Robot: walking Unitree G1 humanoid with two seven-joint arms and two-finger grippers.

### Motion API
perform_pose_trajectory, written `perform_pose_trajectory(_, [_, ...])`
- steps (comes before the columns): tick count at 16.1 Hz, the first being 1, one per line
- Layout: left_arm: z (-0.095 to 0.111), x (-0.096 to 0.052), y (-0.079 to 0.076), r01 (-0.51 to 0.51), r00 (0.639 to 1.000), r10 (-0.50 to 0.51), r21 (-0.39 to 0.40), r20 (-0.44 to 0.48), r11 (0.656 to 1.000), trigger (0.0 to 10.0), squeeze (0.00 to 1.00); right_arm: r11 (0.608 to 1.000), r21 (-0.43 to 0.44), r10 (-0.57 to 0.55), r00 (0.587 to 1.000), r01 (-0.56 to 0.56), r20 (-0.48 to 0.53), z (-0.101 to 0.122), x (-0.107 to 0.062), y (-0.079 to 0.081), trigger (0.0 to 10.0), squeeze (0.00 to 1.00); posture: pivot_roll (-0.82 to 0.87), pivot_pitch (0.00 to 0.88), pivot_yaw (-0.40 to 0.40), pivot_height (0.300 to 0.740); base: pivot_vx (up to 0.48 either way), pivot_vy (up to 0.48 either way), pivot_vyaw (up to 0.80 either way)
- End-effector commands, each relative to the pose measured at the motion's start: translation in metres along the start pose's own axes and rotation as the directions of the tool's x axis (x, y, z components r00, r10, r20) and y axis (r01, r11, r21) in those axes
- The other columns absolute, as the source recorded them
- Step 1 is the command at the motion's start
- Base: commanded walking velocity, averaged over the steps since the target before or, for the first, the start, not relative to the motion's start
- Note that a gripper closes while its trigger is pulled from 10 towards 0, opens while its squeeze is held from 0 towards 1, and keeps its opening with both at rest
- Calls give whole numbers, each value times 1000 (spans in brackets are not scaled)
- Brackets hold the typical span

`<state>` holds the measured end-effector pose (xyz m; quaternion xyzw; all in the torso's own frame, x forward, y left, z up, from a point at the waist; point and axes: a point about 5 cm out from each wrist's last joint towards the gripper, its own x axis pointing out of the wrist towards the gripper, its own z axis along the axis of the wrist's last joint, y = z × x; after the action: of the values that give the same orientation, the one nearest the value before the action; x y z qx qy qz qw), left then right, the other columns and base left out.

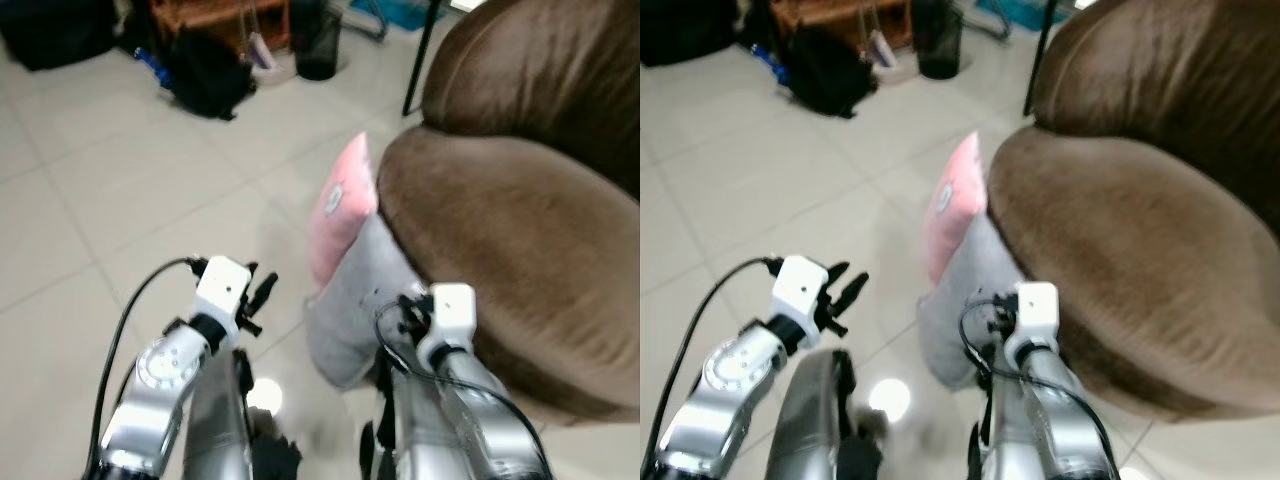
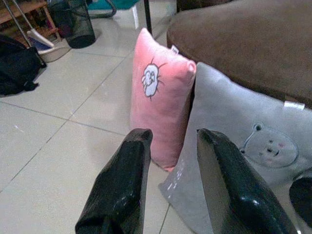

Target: Move the pillow to the sofa from floor

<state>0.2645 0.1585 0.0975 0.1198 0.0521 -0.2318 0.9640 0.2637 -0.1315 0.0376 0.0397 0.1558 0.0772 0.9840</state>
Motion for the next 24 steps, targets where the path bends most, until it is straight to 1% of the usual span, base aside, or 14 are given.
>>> perform_pose_trajectory(1, [5, 2, 3, 24, 1000, -24, 27, 10, 999, 10000, 0, 1000, 10, -14, 1000, 14, 0, -2, 5, -2, 10000, 1000, 99, 229, -1, 525, 0, 0, 0])
perform_pose_trajectory(2, [6, 2, 4, 31, 999, -32, 33, 10, 999, 10000, 0, 1000, 11, -14, 1000, 14, -4, -1, 9, -2, 10000, 1000, 99, 229, -1, 525, 0, 0, 0])
perform_pose_trajectory(4, [12, -4, 7, 77, 997, -78, 42, 19, 996, 10000, 0, 992, 74, -99, 995, 98, 12, 3, 28, -10, 10000, 1000, 153, 273, 36, 525, 0, 0, 0])
perform_pose_trajectory(8, [26, -13, 7, 175, 982, -179, 67, 53, 982, 10000, 0, 986, 51, -158, 986, 156, 51, 10, 39, -21, 10000, 1000, 208, 309, 67, 525, 0, 0, 0])
perform_pose_trajectory(9, [34, -13, 12, 200, 977, -204, 67, 62, 978, 10000, 0, 982, 51, -186, 981, 184, 54, 13, 42, -30, 10000, 1000, 228, 319, 79, 525, 0, 0, 0])
perform_pose_trajectory(11, [43, -16, 22, 226, 971, -231, 70, 62, 972, 10000, 0, 973, 47, -229, 971, 226, 68, 18, 44, -40, 10000, 1000, 249, 332, 99, 525, 0, 0, 0])
perform_pose_trajectory(12, [50, -18, 26, 282, 956, -285, 49, 65, 958, 10000, 0, 969, 62, -245, 966, 241, 78, 20, 44, -48, 10000, 1000, 255, 337, 113, 525, 0, 0, 0])
perform_pose_trajectory(16, [54, -21, 30, 317, 946, -320, 61, 56, 947, 10000, 0, 964, 90, -261, 956, 250, 135, 27, 43, -58, 10000, 1000, 271, 351, 133, 525, 0, 0, 0])
perform_pose_trajectory(17, [55, -22, 29, 330, 942, -333, 60, 50, 942, 10000, 0, 965, 57, -260, 958, 255, 118, 25, 43, -60, 10000, 1000, 274, 353, 135, 525, 0, 0, 0])
perform_pose_trajectory(20, [55, -26, 25, 385, 922, -385, 29, 36, 923, 10000, 0, 961, 45, -275, 960, 273, 54, 15, 38, -73, 10000, 1000, 276, 361, 135, 525, 0, 0, 0])
perform_pose_trajectory(21, [53, -30, 21, 429, 903, -429, 12, 24, 903, 10000, 0, 958, 49, -285, 958, 284, 37, 11, 35, -78, 10000, 1000, 271, 358, 134, 525, 0, 0, 0])
perform_pose_trajectory(22, [51, -34, 17, 467, 884, -467, -6, 11, 884, 10000, 0, 958, 23, -288, 957, 287, 26, 8, 34, -80, 10000, 608, 272, 358, 135, 525, 0, 0, 0])
perform_pose_trajectory(23, [50, -35, 15, 476, 879, -476, -7, 5, 879, 10000, 0, 956, 5, -292, 956, 292, 26, 7, 34, -80, 10000, 416, 271, 358, 135, 525, 0, 0, 0])
perform_pose_trajectory(24, [50, -35, 15, 477, 879, -477, -3, 1, 879, 10000, 0, 953, -15, -301, 953, 301, 28, 7, 33, -79, 10000, 0, 272, 357, 135, 525, 0, 0, 0])
